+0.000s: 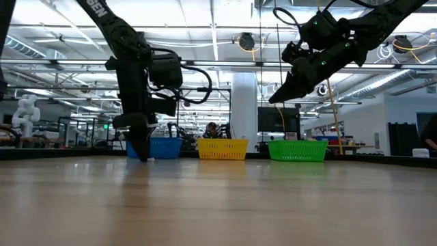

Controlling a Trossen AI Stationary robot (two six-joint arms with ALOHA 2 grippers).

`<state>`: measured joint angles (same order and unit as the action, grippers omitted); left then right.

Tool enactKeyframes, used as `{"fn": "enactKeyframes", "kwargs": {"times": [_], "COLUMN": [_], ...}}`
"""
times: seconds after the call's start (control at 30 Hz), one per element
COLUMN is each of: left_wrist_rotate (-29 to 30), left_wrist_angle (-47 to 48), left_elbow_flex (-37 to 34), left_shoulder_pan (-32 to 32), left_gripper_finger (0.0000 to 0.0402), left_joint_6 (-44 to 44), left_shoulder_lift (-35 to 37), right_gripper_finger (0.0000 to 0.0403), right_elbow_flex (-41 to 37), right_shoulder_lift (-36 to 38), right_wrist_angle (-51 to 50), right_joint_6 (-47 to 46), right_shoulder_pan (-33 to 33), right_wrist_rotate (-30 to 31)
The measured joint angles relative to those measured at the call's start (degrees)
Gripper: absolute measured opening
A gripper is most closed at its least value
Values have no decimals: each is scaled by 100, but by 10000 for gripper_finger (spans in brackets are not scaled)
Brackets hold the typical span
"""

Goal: Sort Halloween decoration
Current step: Put the white bone toy into the green bin

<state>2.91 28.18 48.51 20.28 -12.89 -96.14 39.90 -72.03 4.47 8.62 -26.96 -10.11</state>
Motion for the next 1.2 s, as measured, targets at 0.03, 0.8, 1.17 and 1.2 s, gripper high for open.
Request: {"fn": "enactKeyframes", "kwargs": {"times": [0.03,0.8,1.17,1.2], "left_wrist_rotate": [-51,-1453,-1318,-1342], "left_wrist_angle": [3,-1642,-2432,-2404], "left_elbow_flex": [-1,299,309,306], "left_shoulder_pan": [4,-143,-643,-677], "left_gripper_finger": [40,3,3,8], "left_joint_6": [-1,1937,1594,1578], "left_shoulder_lift": [0,116,-12,-27], "right_gripper_finger": [0,0,0,0], "right_elbow_flex": [0,-1,-800,-820], "right_shoulder_lift": [0,652,1981,2093], "right_wrist_angle": [0,-951,-912,-911], "right_joint_6": [0,107,117,98], "right_shoulder_pan": [0,9,7,4], "right_wrist_rotate": [0,-41,284,285]}}
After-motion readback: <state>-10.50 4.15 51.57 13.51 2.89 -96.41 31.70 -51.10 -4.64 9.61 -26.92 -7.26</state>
